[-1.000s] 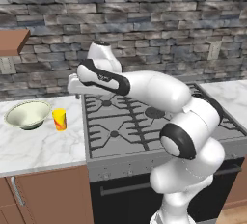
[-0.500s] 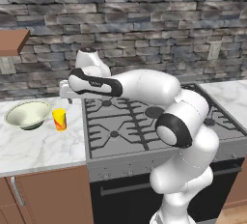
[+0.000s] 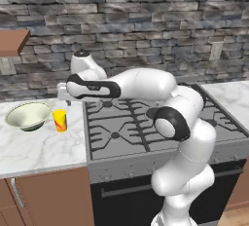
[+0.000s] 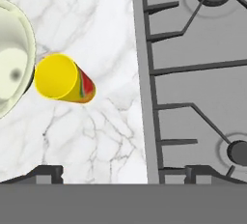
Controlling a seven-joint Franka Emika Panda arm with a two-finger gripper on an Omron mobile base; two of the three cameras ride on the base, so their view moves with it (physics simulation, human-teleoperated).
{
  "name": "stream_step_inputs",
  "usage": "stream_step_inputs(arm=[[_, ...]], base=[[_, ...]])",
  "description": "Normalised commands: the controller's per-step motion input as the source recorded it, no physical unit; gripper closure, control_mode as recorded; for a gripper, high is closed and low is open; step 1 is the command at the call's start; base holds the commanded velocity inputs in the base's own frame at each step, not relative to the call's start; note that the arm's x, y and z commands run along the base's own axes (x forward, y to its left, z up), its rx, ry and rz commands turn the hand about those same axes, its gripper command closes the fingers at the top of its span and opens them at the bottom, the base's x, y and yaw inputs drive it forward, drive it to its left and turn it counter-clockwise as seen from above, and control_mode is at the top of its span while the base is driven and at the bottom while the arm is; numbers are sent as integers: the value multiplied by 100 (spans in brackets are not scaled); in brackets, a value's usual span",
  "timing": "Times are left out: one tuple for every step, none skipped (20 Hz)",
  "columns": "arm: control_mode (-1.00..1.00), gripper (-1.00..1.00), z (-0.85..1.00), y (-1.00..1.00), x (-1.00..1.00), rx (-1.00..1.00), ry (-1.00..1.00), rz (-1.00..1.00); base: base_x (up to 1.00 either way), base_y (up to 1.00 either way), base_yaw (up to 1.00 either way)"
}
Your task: Pick the cup and bowl from the counter and place them on the counter next to the sink.
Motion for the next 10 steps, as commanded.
stream_step_inputs(arm=[[-100, -100, -6, 16, 15, 0, 0, -16], [-100, -100, -11, 17, 16, 0, 0, -15], [-100, -100, -11, 18, 12, 0, 0, -14], [-100, -100, -9, 15, 11, 0, 0, -13], [-100, -100, -5, 4, 10, 0, 0, -9], [-100, -100, -4, 1, 11, 0, 0, -8], [-100, -100, -8, 1, 14, 0, -1, -7], [-100, -100, -10, 4, 19, 0, -1, -7], [-100, -100, -15, 9, 31, 0, -3, -5], [-100, -100, -19, 11, 43, 0, -3, -3]], base=[[0, 0, 0], [0, 0, 0], [0, 0, 0], [0, 0, 0], [0, 0, 0], [0, 0, 0], [0, 0, 0], [0, 0, 0], [0, 0, 0], [0, 0, 0]])
